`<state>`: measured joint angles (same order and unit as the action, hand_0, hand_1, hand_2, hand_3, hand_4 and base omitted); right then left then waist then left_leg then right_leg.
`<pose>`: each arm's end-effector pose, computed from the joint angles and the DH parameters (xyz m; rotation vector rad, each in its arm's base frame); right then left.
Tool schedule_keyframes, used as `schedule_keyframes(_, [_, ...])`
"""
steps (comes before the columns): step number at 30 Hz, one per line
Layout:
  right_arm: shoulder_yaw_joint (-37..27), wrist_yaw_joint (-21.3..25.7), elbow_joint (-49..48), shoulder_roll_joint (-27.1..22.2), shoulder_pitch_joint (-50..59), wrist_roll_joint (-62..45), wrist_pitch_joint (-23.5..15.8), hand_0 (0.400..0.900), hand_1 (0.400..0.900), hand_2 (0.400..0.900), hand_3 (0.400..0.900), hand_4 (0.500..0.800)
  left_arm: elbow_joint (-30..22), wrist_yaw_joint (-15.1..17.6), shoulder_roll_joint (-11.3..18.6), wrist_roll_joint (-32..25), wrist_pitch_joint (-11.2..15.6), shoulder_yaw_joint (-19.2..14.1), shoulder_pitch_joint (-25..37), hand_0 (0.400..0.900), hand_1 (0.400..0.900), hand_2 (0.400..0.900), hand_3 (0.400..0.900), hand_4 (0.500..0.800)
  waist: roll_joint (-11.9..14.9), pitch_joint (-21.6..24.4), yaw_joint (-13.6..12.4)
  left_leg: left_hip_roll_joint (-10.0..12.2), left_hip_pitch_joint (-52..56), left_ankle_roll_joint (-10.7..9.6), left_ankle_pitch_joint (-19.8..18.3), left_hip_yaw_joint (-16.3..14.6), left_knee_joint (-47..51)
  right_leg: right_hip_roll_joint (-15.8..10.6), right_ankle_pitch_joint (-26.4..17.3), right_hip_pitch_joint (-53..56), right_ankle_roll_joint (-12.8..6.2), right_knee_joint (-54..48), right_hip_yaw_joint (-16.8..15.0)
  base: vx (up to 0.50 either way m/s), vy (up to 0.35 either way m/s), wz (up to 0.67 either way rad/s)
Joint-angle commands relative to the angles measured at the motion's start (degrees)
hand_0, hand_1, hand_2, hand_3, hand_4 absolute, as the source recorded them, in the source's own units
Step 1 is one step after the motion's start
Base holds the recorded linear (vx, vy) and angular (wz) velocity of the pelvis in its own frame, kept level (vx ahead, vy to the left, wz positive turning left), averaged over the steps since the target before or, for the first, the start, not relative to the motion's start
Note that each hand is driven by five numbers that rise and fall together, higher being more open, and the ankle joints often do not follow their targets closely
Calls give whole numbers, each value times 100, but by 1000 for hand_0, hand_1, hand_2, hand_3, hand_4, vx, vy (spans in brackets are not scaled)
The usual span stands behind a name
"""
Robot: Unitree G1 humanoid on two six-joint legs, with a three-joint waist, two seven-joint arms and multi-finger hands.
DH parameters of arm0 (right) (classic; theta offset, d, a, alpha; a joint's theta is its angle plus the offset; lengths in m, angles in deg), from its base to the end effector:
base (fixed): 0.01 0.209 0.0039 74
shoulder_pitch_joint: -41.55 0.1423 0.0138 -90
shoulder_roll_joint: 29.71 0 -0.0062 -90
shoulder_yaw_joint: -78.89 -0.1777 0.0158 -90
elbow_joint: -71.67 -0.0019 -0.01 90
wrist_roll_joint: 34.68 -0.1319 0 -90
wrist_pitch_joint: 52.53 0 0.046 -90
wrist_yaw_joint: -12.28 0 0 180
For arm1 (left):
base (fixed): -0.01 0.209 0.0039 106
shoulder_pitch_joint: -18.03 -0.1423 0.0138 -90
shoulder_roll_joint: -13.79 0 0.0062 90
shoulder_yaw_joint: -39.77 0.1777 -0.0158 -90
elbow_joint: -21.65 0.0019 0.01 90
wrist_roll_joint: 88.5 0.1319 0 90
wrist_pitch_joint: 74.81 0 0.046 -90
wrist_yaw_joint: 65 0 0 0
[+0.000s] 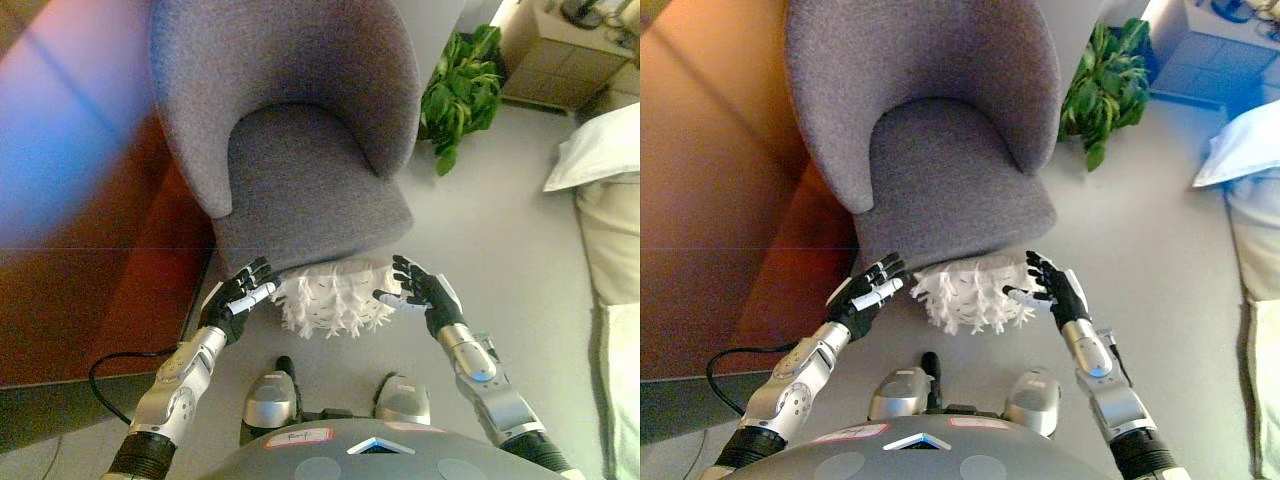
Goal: Pick up the pillow and put it on the sofa.
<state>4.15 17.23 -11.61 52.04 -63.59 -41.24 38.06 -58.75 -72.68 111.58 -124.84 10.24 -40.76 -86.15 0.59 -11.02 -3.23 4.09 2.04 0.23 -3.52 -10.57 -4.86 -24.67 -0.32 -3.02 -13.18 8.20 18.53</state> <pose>0.1233 -0.1989 -0.0118 -0.3058 0.4425 0.1094 0.1268 0.2169 -0.0138 -0.2569 0.5277 -0.1064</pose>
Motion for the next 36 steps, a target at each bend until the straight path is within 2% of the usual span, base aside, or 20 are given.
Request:
schedule_keyframes(1, [-309, 360, -379, -75, 367, 407, -468, 900, 900, 900, 900, 800, -513, -226, 349, -89, 234, -3, 74, 900, 900, 900, 900, 800, 336, 30, 27, 249, -130, -210, -434, 20, -302, -363, -1932, -328, -182, -189, -391, 210, -348, 53])
schedule_keyframes(2, [-350, 368, -369, -116, 385, 552, -499, 900, 900, 900, 900, 800, -506, -207, 376, -126, 242, -14, 66, 900, 900, 900, 900, 800, 323, 21, -3, 375, -150, -263, -401, 60, -342, -316, -1692, -240, -182, -269, -297, 183, -233, 29])
schedule_keyframes(4, [-383, 455, -379, -233, 478, 945, -444, 900, 900, 900, 900, 800, -496, -156, 334, -130, 225, -14, 81, 900, 900, 900, 900, 800, 333, 16, -64, 625, -237, -394, -316, 60, -479, -305, -1548, -70, -182, -360, -31, 176, -245, 36])
schedule_keyframes(8, [-430, 789, -457, -732, 684, 2237, -164, 900, 900, 900, 900, 800, -621, -192, 392, -244, 96, -82, -24, 900, 900, 900, 900, 800, 356, -21, -179, 1188, -385, -682, -115, 187, -716, 11, -900, 162, -136, -372, 164, 174, -228, 47])
schedule_keyframes(10, [-351, 710, -433, -1001, 871, 2954, -110, 900, 900, 900, 900, 800, -643, -147, 440, -359, 102, -100, -75, 900, 900, 900, 900, 800, 342, -90, -204, 1360, -489, -765, -86, 244, -832, 120, -743, 108, -97, -301, 184, 60, -164, 32])
schedule_keyframes(12, [-212, 851, -304, -1395, 1326, 3375, -72, 900, 900, 900, 900, 800, -583, -298, 486, -517, 194, -107, -6, 900, 900, 900, 900, 800, 297, -320, -279, 1563, -772, -861, -87, 361, -1084, 165, -620, -136, -24, -129, 208, -128, -132, 40])
schedule_keyframes(14, [-99, 969, -171, -1706, 1736, 3532, -129, 900, 900, 900, 900, 800, -560, -351, 551, -734, 295, -48, 92, 900, 900, 900, 900, 800, 259, -554, -303, 1638, -1053, -896, -76, 484, -1274, 133, -543, -444, 36, 102, 212, -207, -69, 38])
schedule_keyframes(18, [132, 1007, -7, -2063, 2343, 3423, -122, 900, 900, 900, 900, 800, -496, -283, 645, -1053, 527, 73, 234, 900, 900, 900, 900, 800, 257, -950, -365, 1652, -1651, -882, -114, 831, -1701, -49, -422, -1152, 107, 669, 96, -165, -36, 32])
schedule_keyframes(22, [342, 1095, 338, -2097, 2846, 3105, -81, 900, 900, 900, 900, 800, -463, -142, 682, -1371, 681, 144, 396, 900, 900, 900, 900, 800, 291, -1311, -489, 1563, -2375, -815, -277, 1172, -2228, -252, -300, -1883, 132, 1267, -31, -143, -38, 25])
schedule_keyframes(24, [407, 1181, 481, -2056, 3014, 2951, -47, 900, 900, 900, 900, 800, -455, -124, 692, -1421, 742, 154, 463, 900, 900, 900, 900, 800, 281, -1448, -541, 1506, -2671, -774, -362, 1221, -2462, -319, -241, -2163, 141, 1535, -67, -140, -25, 19])
schedule_keyframes(27, [483, 1313, 738, -2048, 3364, 2739, -28, 900, 900, 900, 900, 800, -465, -50, 760, -1420, 931, 201, 593, 900, 900, 900, 900, 800, 251, -1716, -637, 1440, -3256, -736, -689, 1307, -3044, -455, 13, -2729, 92, 2231, -204, -105, -24, 16])
schedule_keyframes(30, [468, 1367, 895, -2058, 3618, 2630, 32, 900, 900, 900, 900, 800, -560, -82, 773, -1490, 966, 234, 703, 900, 900, 900, 900, 800, 201, -1865, -668, 1358, -3687, -688, -844, 1267, -3475, -540, 162, -3160, 121, 2728, -299, -116, 38, 11])
schedule_keyframes(34, [480, 1413, 1083, -2101, 3893, 2549, 66, 900, 900, 900, 900, 800, -740, -158, 815, -1598, 1101, 342, 819, 900, 900, 900, 900, 800, 63, -1877, -627, 1389, -4439, -591, -967, 1163, -4130, -640, 334, -3923, 249, 3438, -431, -125, 85, 8])
schedule_keyframes(35, [481, 1379, 1109, -2110, 3946, 2506, 86, 900, 900, 900, 900, 800, -779, -171, 821, -1640, 1113, 367, 833, 900, 900, 900, 900, 800, 13, -1877, -629, 1426, -4514, -627, -1203, 1177, -4389, -659, 547, -4015, 197, 3696, -497, -15, 103, -1])
schedule_keyframes(36, [480, 1339, 1134, -2121, 4028, 2487, 130, 900, 900, 900, 900, 800, -842, -166, 827, -1692, 1114, 386, 867, 900, 900, 900, 900, 800, -34, -1877, -620, 1431, -4680, -614, -1278, 1173, -4587, -678, 637, -4203, 221, 3915, -556, -3, 100, -2])
